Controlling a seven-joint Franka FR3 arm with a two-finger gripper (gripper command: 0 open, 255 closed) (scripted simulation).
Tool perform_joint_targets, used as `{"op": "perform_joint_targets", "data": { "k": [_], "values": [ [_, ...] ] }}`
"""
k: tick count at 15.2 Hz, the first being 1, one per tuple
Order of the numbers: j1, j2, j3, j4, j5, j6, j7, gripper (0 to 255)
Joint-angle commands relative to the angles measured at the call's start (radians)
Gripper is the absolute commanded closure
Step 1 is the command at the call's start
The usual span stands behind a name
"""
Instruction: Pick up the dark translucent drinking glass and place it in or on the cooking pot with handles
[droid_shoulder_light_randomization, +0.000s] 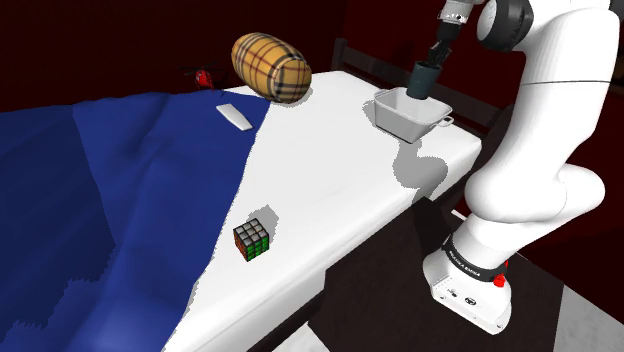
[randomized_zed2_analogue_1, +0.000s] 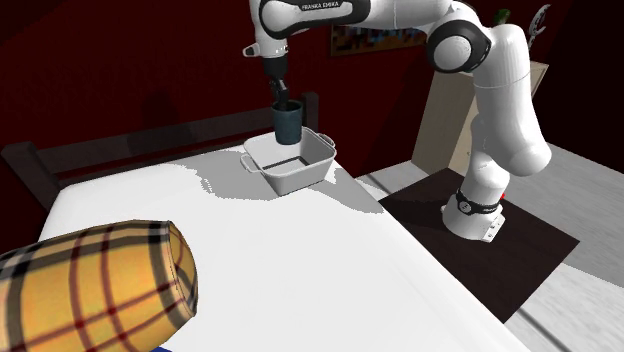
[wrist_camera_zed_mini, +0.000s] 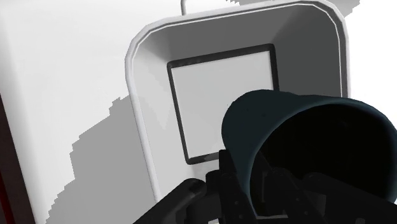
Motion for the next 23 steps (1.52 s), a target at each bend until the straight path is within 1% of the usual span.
{"op": "perform_joint_targets", "data": {
  "k": [1, 5, 12, 13, 18, 22, 23],
  "values": [
    [0.005, -0.005, 0.000, -0.033, -0.001, 0.029, -0.001, 255],
    [0.011, -0.007, 0.001, -0.085, -0.001, 0.078, -0.004, 255],
    [0.011, -0.007, 0.001, -0.085, -0.001, 0.078, -0.004, 255],
    [0.011, -0.007, 0.001, -0.085, -0.001, 0.078, -0.004, 0],
    [0.011, -0.007, 0.001, -0.084, -0.001, 0.078, -0.004, 0],
    [-0.019, 0.032, 0.001, 0.104, 0.009, -0.071, 0.001, 0],
    [-0.019, 0.032, 0.001, 0.104, 0.009, -0.071, 0.001, 0]
  ]
}}
